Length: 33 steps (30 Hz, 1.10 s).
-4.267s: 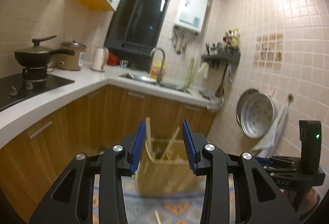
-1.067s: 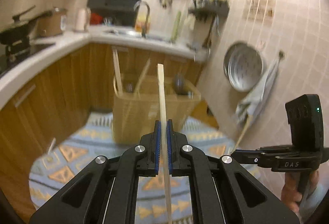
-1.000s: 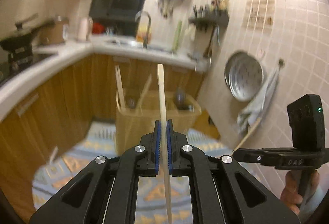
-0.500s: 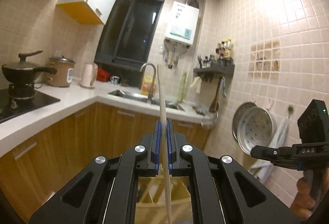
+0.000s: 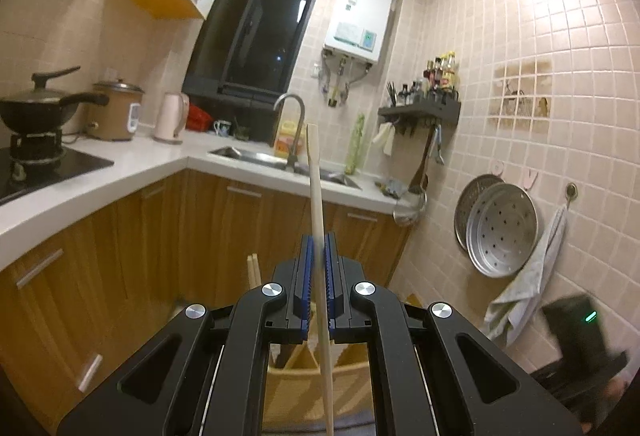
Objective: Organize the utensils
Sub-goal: 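Lift both chopsticks up over the beige caddy and lower them in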
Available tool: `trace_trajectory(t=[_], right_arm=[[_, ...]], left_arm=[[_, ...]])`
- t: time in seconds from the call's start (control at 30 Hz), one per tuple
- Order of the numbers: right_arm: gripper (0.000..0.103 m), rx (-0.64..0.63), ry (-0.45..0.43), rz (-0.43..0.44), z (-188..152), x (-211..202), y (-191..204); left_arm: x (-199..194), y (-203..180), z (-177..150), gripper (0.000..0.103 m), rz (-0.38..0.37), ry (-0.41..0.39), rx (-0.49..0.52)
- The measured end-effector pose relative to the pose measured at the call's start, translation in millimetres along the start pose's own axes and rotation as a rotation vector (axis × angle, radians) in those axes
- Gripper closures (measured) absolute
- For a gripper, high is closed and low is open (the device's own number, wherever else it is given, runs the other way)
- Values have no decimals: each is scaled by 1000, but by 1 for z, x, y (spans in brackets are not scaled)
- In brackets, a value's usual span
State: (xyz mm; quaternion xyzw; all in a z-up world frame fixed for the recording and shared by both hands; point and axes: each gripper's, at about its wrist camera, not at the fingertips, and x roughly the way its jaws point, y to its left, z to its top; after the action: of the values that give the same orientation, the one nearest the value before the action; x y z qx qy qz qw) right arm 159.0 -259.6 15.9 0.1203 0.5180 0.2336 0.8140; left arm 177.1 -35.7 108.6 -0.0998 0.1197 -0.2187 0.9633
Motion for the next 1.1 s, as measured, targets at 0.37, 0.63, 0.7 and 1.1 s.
trace_trajectory(t=[0.37,0.63,0.7,1.1], right_arm=[[50,39,-82,-137,6,24,10],[99,25,-62,-159,15,39,7],[99,-2,-79,-139,12,31,12],[100,-183,-564,-114,39,-86,74]], left_arm=[[-19,4,0,99,0,2,8],[-20,10,-4,99,-2,6,-22],[-21,10,-4,99,-8,6,-21],[-14,-8,18,99,79,-185,13]])
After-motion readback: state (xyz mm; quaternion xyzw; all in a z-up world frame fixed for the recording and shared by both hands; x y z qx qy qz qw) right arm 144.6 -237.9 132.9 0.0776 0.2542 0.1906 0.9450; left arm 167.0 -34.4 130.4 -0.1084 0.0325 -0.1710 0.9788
